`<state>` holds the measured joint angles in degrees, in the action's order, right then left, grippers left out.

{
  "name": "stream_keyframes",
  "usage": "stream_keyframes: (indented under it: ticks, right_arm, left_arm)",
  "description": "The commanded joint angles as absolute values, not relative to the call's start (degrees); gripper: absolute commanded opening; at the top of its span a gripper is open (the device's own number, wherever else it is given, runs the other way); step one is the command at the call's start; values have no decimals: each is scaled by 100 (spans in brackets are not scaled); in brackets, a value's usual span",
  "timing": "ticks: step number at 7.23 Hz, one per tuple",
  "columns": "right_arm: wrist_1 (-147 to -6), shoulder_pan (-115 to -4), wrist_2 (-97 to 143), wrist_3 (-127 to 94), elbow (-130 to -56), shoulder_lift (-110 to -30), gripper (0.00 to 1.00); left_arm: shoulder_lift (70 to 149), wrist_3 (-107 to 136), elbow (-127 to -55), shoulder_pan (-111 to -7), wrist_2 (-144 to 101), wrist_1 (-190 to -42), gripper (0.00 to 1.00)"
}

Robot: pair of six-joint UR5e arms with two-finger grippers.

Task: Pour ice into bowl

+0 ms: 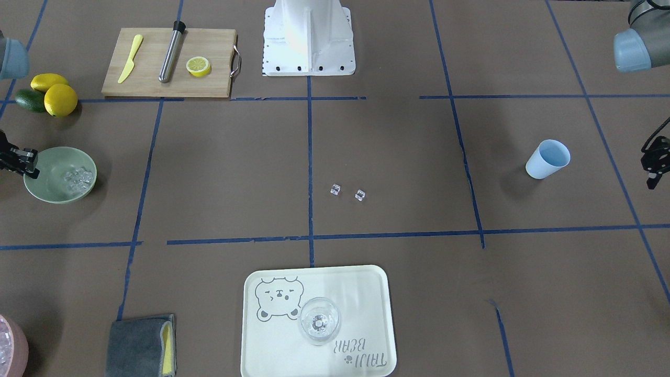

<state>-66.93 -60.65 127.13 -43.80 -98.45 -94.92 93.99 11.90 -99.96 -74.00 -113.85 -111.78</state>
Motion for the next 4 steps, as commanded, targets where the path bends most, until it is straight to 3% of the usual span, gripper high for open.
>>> stream_keyframes:
  ticks: [1,4]
  right_arm:
    - [-6697,-6082,12727,-4316,-9948,-9387,100]
    - [-6881,-6519,12674,-3662,-10213,-9483,100]
  left_arm:
    - [9396,1178,-9976,-7400,-11399,-11180,100]
    - [9404,1064,-9993,-7505,-11565,-10648,100]
